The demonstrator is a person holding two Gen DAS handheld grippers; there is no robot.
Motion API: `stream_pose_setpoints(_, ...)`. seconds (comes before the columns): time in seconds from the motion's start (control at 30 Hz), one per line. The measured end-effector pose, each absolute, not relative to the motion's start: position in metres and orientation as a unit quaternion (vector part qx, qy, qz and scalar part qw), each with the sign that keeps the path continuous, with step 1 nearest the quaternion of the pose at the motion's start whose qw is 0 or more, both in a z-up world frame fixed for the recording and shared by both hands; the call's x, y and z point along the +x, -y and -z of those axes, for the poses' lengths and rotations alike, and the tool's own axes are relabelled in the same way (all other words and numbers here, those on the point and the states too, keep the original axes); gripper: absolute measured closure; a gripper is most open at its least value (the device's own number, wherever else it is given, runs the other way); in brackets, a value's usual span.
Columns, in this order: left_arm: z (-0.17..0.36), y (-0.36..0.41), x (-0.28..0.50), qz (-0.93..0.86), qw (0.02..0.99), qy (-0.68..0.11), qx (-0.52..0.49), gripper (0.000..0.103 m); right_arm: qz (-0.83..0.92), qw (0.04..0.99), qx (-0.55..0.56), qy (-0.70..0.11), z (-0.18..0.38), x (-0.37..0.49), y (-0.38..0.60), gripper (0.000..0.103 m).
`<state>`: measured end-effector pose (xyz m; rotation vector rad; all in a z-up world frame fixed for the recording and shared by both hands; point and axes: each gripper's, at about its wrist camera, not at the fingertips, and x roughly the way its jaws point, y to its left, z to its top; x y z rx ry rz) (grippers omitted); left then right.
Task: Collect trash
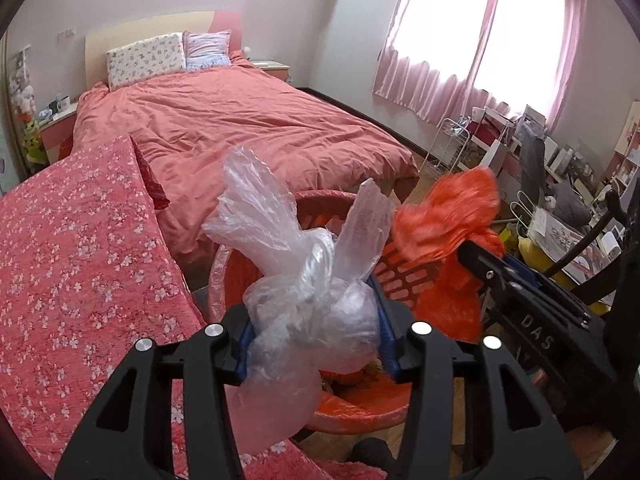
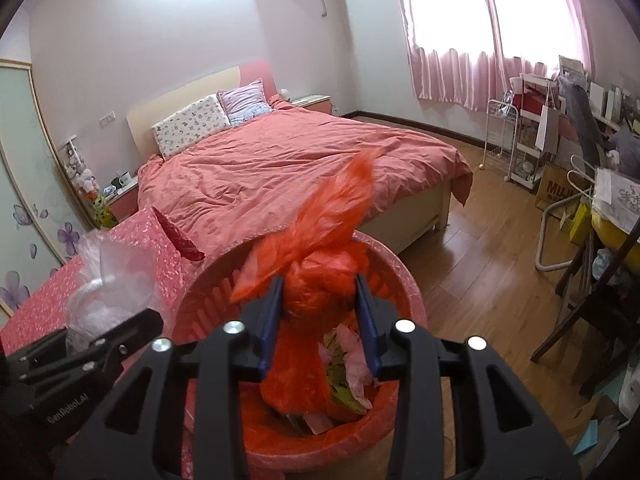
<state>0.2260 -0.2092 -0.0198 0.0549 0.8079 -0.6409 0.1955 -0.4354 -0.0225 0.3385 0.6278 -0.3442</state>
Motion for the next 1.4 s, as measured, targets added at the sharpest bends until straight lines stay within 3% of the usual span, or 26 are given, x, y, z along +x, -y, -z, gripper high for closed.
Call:
stream_pose_setpoints(0.1, 0.024, 0.208, 0.229, 0.301, 0.869, -0.393, 0.024, 0.044, 0.165, 0.921, 0.173, -0.309, 0.026, 0.198, 0.443, 0.061)
stream_pose_setpoints(0.37, 0.029, 0.200, 0.230, 0.290, 0.867, -0.405, 0.024, 0.038, 0.172, 0.920, 0.171, -0.307, 0.026, 0.191, 0.441, 0.048)
stream_pose_setpoints(0.47, 0.023, 0.190, 0.222, 0.283, 0.872, -0.397, 0.028, 0.037, 0.174, 0.927, 0.158, -0.291, 0.017, 0.178, 0.430, 0.032)
stream_pose_setpoints(0.63, 0.003, 0.152, 0.185, 0.261, 0.900, -0.349, 0.030, 0.022, 0.172, 0.945, 0.133, -0.243, -0.006, 0.137, 0.394, 0.005)
stream_pose_setpoints(0.7, -0.004, 0.131, 0.169, 0.246, 0.910, -0.332, 0.026, 0.013, 0.168, 0.951, 0.121, -0.231, -0.010, 0.119, 0.374, 0.005)
stream_pose_setpoints(0.9, -0.014, 0.075, 0.117, 0.167, 0.940, -0.295, 0.022, 0.002, 0.165, 0.959, 0.042, -0.225, -0.014, 0.075, 0.315, 0.005)
stream_pose_setpoints(1.4, -0.013, 0.005, 0.028, 0.011, 0.967, -0.253, 0.020, 0.002, 0.185, 0.954, 0.031, -0.234, -0.010, 0.004, 0.250, 0.005)
